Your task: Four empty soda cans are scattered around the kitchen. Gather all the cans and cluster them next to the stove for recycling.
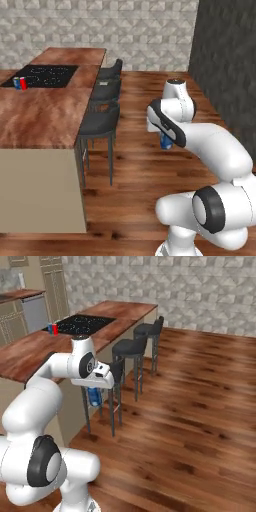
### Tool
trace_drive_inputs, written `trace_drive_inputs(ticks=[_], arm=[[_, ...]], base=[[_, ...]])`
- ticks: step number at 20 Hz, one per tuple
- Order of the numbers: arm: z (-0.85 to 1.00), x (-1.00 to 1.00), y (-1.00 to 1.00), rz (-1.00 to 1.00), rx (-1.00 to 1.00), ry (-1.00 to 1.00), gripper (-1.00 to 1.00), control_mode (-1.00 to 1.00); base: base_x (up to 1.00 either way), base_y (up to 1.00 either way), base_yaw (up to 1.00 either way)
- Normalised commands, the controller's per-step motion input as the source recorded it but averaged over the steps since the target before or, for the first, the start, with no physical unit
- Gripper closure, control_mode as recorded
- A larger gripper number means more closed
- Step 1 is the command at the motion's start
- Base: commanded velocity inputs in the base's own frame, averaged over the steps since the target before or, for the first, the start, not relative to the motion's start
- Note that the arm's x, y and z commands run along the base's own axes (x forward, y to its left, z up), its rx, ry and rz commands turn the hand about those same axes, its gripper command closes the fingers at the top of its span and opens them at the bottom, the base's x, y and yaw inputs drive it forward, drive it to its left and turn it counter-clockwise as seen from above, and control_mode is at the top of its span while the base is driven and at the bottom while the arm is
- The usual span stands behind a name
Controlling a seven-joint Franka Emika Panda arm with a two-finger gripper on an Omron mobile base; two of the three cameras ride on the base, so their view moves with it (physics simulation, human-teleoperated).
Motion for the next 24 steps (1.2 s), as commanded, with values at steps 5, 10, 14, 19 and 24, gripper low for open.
trace_drive_inputs(ticks=[5, 10, 14, 19, 24], arm=[[0.00, 0.00, 0.00, 0.00, 0.00, 0.00, 1.00, 1.00], [0.00, 0.00, 0.00, 0.00, 0.00, 0.00, 1.00, 1.00], [0.00, 0.00, 0.00, 0.00, 0.00, 0.00, 1.00, 1.00], [0.00, 0.00, 0.00, 0.00, 0.00, 0.00, 1.00, 1.00], [0.00, 0.00, 0.00, 0.00, 0.00, 0.00, 1.00, 1.00]], base=[[-0.28, 1.00, -0.53], [-0.58, 1.00, -0.43], [-0.75, 1.00, -0.34], [-0.75, 1.00, -0.28], [-0.39, 1.00, -0.32]])
